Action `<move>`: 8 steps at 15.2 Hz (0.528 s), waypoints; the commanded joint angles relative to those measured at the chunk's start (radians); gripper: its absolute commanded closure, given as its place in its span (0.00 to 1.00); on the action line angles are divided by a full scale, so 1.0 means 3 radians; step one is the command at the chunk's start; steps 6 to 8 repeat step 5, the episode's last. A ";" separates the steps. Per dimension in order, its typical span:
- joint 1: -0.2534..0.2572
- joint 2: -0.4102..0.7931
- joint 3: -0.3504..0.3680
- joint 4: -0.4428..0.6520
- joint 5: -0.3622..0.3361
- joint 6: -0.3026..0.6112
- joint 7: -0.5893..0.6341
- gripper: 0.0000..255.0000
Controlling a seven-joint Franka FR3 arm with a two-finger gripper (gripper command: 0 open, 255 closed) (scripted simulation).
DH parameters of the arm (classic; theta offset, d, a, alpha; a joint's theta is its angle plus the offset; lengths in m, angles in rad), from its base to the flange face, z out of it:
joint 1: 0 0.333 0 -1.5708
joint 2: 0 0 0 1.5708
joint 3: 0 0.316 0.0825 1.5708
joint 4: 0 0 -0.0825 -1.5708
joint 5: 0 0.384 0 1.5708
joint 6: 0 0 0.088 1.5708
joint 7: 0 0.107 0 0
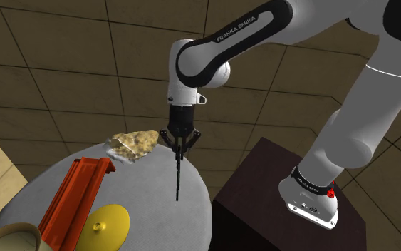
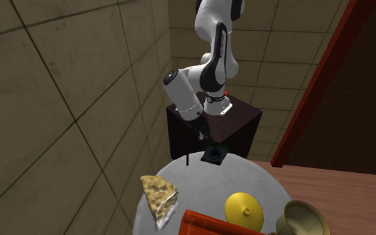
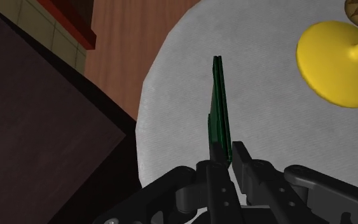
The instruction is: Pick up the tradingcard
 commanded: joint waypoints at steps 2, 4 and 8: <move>-0.0012 -0.0100 -0.0006 0.0042 0.0006 -0.0136 0.0033 1.00; -0.0016 -0.0134 -0.0009 0.0060 0.0008 -0.0186 0.0046 1.00; -0.0016 -0.0134 -0.0009 0.0061 0.0008 -0.0186 0.0046 1.00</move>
